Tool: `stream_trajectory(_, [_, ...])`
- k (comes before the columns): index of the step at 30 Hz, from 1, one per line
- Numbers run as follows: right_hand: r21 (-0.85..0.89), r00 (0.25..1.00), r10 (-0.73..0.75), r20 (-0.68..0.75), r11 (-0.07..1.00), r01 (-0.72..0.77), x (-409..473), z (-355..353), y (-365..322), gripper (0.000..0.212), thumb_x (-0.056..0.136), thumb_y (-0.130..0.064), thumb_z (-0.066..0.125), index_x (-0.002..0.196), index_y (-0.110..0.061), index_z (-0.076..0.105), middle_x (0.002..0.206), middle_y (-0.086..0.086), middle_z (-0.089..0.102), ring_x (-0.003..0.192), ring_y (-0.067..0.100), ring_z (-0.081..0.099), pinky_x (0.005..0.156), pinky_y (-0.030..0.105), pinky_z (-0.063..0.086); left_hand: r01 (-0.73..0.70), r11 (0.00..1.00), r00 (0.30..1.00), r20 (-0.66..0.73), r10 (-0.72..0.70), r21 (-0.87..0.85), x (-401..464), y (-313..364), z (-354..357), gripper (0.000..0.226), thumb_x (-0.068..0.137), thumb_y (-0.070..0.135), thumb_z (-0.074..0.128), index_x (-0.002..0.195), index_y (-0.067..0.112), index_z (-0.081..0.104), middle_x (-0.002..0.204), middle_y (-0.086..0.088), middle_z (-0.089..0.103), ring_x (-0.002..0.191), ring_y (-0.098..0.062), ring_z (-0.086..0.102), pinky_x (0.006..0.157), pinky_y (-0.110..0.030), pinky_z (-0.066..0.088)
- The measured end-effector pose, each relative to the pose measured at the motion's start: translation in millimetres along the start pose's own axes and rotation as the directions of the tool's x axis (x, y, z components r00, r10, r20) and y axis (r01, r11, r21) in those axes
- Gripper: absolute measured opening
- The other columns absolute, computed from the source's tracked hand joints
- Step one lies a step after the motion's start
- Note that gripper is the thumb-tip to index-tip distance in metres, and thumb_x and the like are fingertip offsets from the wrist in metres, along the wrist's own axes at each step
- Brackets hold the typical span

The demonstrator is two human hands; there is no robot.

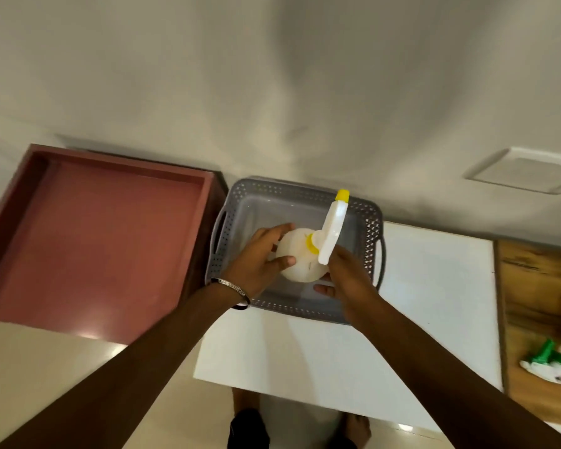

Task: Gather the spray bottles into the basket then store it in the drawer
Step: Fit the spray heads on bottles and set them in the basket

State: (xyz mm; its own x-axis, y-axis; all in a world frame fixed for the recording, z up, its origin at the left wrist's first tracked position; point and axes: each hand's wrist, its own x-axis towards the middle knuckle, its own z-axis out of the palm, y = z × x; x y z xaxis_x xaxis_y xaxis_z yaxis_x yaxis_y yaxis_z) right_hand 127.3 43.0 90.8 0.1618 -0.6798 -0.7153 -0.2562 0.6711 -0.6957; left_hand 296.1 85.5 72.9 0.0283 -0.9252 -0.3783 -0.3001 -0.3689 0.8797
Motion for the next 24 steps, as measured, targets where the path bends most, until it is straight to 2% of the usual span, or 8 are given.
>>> stream_trajectory(4, [0.009,1.0,0.0,-0.027,1.0,0.001,10.6,57.4,2.0,0.033,0.102,-0.034,0.052,0.128,-0.017,0.062,0.124,0.012,0.067,0.11,0.033,0.066,0.071,0.032,0.057,0.031,0.991,0.999,0.013,-0.033,0.131,1.6,-33.3,-48.5,0.06,0.082,0.014,0.072,0.137,0.016,0.047,0.132,-0.006,0.044,0.118,-0.027,0.051,0.1,-0.044,0.048])
stream_trajectory(7, [-0.015,0.999,0.028,-0.04,0.999,-0.028,20.1,89.9,11.8,0.032,0.102,-0.031,0.054,0.128,-0.015,0.064,0.123,0.014,0.068,0.109,0.036,0.066,0.067,0.031,0.056,0.005,0.908,1.0,0.013,-0.012,0.418,0.0,-55.5,-71.4,0.063,0.081,0.025,0.073,0.137,0.019,0.046,0.136,-0.004,0.048,0.12,-0.026,0.052,0.101,-0.042,0.046])
stream_trajectory(10, [-0.053,0.995,0.074,-0.065,0.996,-0.077,28.9,110.9,24.2,0.032,0.101,-0.033,0.056,0.127,-0.017,0.065,0.123,0.013,0.068,0.11,0.036,0.065,0.081,0.046,0.061,-0.05,0.729,0.999,0.042,0.029,0.683,-7.1,-68.0,-80.8,0.065,0.084,0.038,0.068,0.141,0.022,0.043,0.137,-0.003,0.053,0.122,-0.026,0.053,0.102,-0.039,0.041])
stream_trajectory(13, [-0.09,0.992,0.087,-0.087,0.991,-0.095,35.1,123.9,35.1,0.032,0.1,-0.036,0.055,0.126,-0.02,0.065,0.122,0.011,0.068,0.109,0.034,0.066,0.09,0.052,0.058,-0.117,0.446,0.991,0.076,0.109,0.887,-11.7,-75.4,-86.1,0.06,0.085,0.046,0.062,0.138,0.022,0.046,0.135,-0.003,0.058,0.138,-0.026,0.037,0.117,-0.049,0.012])
stream_trajectory(15, [-0.115,0.992,0.076,-0.098,0.989,-0.087,37.4,130.6,42.2,0.033,0.1,-0.035,0.055,0.127,-0.018,0.066,0.122,0.011,0.069,0.109,0.033,0.066,0.094,0.052,0.055,-0.149,0.354,0.984,0.103,0.146,0.923,-14.4,-80.1,-87.0,0.056,0.086,0.045,0.061,0.135,0.02,0.049,0.136,-0.005,0.059,0.145,-0.027,0.027,0.118,-0.053,0.001])
stream_trajectory(19, [-0.184,0.991,0.03,-0.131,0.981,-0.054,39.6,133.3,49.5,0.034,0.1,-0.038,0.053,0.127,-0.021,0.065,0.122,0.009,0.069,0.109,0.031,0.065,0.096,0.052,0.054,-0.16,0.357,0.985,0.123,0.122,0.92,-14.1,-85.2,-84.7,0.05,0.089,0.043,0.057,0.133,0.019,0.05,0.136,-0.009,0.058,0.148,-0.028,0.02,0.119,-0.055,-0.003])
stream_trajectory(24, [-0.201,0.995,0.033,-0.09,0.978,-0.05,37.3,133.2,58.7,0.033,0.102,-0.039,0.05,0.126,-0.023,0.066,0.117,0.007,0.07,0.103,0.03,0.067,0.092,0.049,0.057,-0.132,0.414,0.991,0.123,0.048,0.901,-21.5,-92.1,-82.0,0.058,0.093,0.044,0.052,0.144,0.021,0.037,0.146,-0.005,0.049,0.144,-0.021,0.03,0.121,-0.048,0.0])
